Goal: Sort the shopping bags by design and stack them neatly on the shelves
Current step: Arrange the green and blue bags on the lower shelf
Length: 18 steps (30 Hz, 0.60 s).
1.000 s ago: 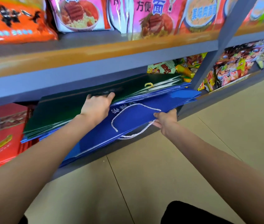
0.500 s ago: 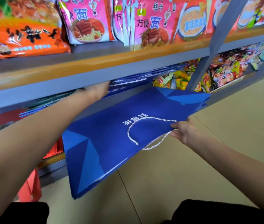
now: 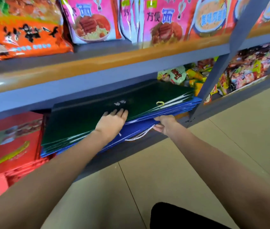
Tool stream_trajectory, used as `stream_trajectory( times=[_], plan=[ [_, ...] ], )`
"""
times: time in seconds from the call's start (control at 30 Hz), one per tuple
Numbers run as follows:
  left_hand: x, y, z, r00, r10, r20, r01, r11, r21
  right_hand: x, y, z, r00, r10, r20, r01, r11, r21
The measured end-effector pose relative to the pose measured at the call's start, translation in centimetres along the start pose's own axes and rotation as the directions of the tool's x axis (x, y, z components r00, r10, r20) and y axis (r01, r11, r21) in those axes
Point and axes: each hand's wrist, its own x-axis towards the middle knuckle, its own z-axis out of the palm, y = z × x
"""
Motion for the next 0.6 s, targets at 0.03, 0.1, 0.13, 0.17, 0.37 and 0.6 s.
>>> stream_trajectory(
  times=[0.03, 0.1, 0.13, 0.17, 0.37, 0.6],
  plan=[
    [-0.1, 0.6, 1.7, 1.0, 0.002, 0.006, -0.002, 1.0, 0.009, -0.2, 0.5, -0.5, 0.999, 0.009, 0.033, -0.007, 0.998, -0.069],
    [-0.3, 1.7, 3.4, 0.999, 0.014, 0.037, -0.014, 1.0, 0.001, 0.1, 1.9, -1.8, 1.0, 0.002, 0.029, 0.004, 0.974, -0.227],
    [0.0, 2.1, 3.9, 0.997, 0.006, 0.071, -0.004, 1.0, -0.023, 0.3, 2.3, -2.2, 1.0, -0.02, -0.007, 0.017, 0.956, -0.294],
    [0.1, 2.5, 4.4, 0.997, 0.002, 0.083, 0.003, 0.998, -0.063, 0.3, 2.4, -2.5, 0.994, -0.088, -0.061, 0.059, 0.925, -0.375],
    [-0.3, 1.2, 5.6, 0.998, 0.023, 0.05, -0.008, 0.959, -0.284, 1.3, 1.0, -3.0, 0.769, -0.615, 0.175, 0.383, 0.223, -0.897],
    [-1.8, 0.0, 7.7, 0.986, -0.069, 0.15, 0.116, 0.933, -0.34, 1.1, -1.0, -3.1, 0.817, -0.55, 0.174, 0.078, -0.194, -0.978]
  ],
)
